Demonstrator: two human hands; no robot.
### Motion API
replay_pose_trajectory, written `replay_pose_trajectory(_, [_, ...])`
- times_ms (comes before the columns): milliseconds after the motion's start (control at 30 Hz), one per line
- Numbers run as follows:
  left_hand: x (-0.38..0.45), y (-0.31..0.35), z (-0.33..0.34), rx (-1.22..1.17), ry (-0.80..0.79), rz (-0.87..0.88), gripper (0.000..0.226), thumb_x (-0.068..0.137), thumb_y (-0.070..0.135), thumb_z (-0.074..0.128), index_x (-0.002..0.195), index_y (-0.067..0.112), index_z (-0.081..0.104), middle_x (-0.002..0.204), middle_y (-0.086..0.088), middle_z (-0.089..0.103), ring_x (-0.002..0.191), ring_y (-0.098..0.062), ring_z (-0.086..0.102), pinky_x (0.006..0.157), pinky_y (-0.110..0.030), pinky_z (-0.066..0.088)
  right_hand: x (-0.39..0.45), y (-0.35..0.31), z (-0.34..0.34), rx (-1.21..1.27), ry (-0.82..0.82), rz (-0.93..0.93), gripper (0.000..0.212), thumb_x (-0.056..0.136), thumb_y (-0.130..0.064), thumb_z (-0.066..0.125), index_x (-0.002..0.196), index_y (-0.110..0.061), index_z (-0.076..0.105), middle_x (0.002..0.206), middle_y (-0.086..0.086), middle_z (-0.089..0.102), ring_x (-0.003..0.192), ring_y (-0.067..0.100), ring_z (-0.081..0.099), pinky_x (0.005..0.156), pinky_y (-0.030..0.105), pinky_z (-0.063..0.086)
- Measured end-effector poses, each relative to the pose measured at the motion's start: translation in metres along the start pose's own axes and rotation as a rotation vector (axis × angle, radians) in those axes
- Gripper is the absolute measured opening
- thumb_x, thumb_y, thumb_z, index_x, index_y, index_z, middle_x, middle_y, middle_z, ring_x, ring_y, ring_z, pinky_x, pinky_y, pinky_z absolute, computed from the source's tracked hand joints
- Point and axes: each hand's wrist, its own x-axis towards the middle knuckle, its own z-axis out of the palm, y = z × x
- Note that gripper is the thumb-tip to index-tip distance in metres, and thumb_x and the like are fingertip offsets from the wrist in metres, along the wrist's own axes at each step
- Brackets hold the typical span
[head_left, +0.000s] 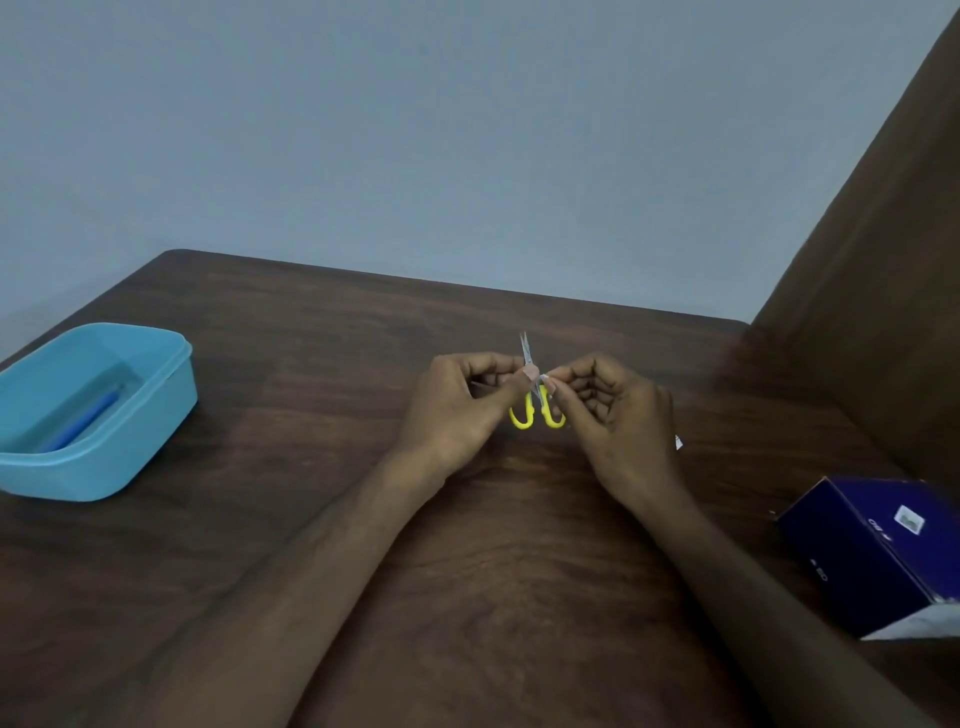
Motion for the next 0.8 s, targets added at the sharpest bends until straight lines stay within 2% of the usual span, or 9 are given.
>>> replay_pose_trajectory(133, [0.002, 0.0, -0.001, -0.015, 0.037, -0.018, 0.022, 0.098, 0.038, 0.078, 0.087, 0.019, 0.082, 0.068, 0.008, 0.071, 0.062, -0.004, 0.061, 0.061, -0.026, 0.051, -0.001, -0.003, 0.002, -0.05, 0.038, -0.012, 0.004, 0.097, -0.013, 0.078, 0.095, -0.016, 0.077, 0.079, -0.005, 0.078, 0.072, 0.012, 0.076, 0.072, 0.037, 0.065])
replay_pose_trajectory(200, [0.002, -0.001, -0.001, -0.035, 0.068, -0.034, 0.026, 0.098, 0.036, 0.078, 0.081, 0.016, 0.079, 0.065, 0.0, 0.067, 0.058, -0.01, 0.061, 0.059, -0.026, 0.052, -0.001, -0.006, -0.001, -0.119, 0.143, -0.031, 0.007, 0.097, -0.014, 0.078, 0.095, -0.021, 0.078, 0.086, -0.013, 0.078, 0.078, 0.005, 0.075, 0.073, 0.029, 0.063])
replay_pose_trajectory(267, [0.002, -0.002, 0.0, -0.031, 0.079, -0.037, 0.026, 0.096, 0.037, 0.08, 0.08, 0.016, 0.079, 0.07, -0.008, 0.071, 0.059, -0.014, 0.065, 0.061, -0.029, 0.055, 0.0, -0.009, -0.006, -0.166, 0.197, -0.092, 0.008, 0.095, -0.014, 0.079, 0.095, -0.022, 0.079, 0.09, -0.014, 0.077, 0.081, 0.006, 0.074, 0.074, 0.026, 0.06])
replay_pose_trajectory(433, [0.003, -0.003, 0.0, 0.004, 0.081, -0.027, 0.022, 0.096, 0.035, 0.081, 0.081, 0.018, 0.082, 0.071, -0.003, 0.078, 0.059, -0.01, 0.068, 0.064, -0.03, 0.056, -0.002, -0.007, -0.002, -0.331, 0.064, -0.241, 0.004, 0.09, -0.019, 0.086, 0.092, -0.02, 0.083, 0.092, -0.008, 0.07, 0.089, 0.013, 0.065, 0.079, 0.028, 0.051])
replay_pose_trajectory(600, [0.003, -0.003, 0.0, -0.065, 0.177, -0.028, 0.021, 0.097, 0.03, 0.08, 0.083, 0.014, 0.082, 0.07, -0.001, 0.078, 0.061, -0.009, 0.067, 0.066, -0.03, 0.056, -0.005, 0.0, -0.001, -0.328, -0.014, -0.171, 0.007, 0.084, -0.016, 0.088, 0.086, -0.021, 0.082, 0.094, -0.005, 0.063, 0.088, 0.01, 0.064, 0.074, 0.024, 0.049])
replay_pose_trajectory(700, [0.003, -0.004, 0.0, -0.049, 0.18, -0.023, 0.02, 0.097, 0.03, 0.08, 0.082, 0.017, 0.082, 0.071, 0.001, 0.078, 0.062, -0.01, 0.069, 0.068, -0.034, 0.059, -0.005, -0.004, -0.002, -0.296, 0.057, -0.198, 0.009, 0.086, -0.014, 0.087, 0.084, -0.018, 0.08, 0.091, -0.004, 0.065, 0.081, 0.008, 0.064, 0.069, 0.025, 0.049])
replay_pose_trajectory(800, [0.004, -0.006, 0.001, -0.02, 0.176, -0.023, 0.02, 0.095, 0.033, 0.082, 0.082, 0.018, 0.082, 0.072, 0.0, 0.078, 0.065, -0.011, 0.073, 0.069, -0.035, 0.061, -0.002, -0.009, -0.004, -0.302, 0.138, -0.274, 0.007, 0.088, -0.013, 0.086, 0.088, -0.016, 0.08, 0.092, -0.005, 0.072, 0.086, 0.011, 0.067, 0.075, 0.031, 0.053])
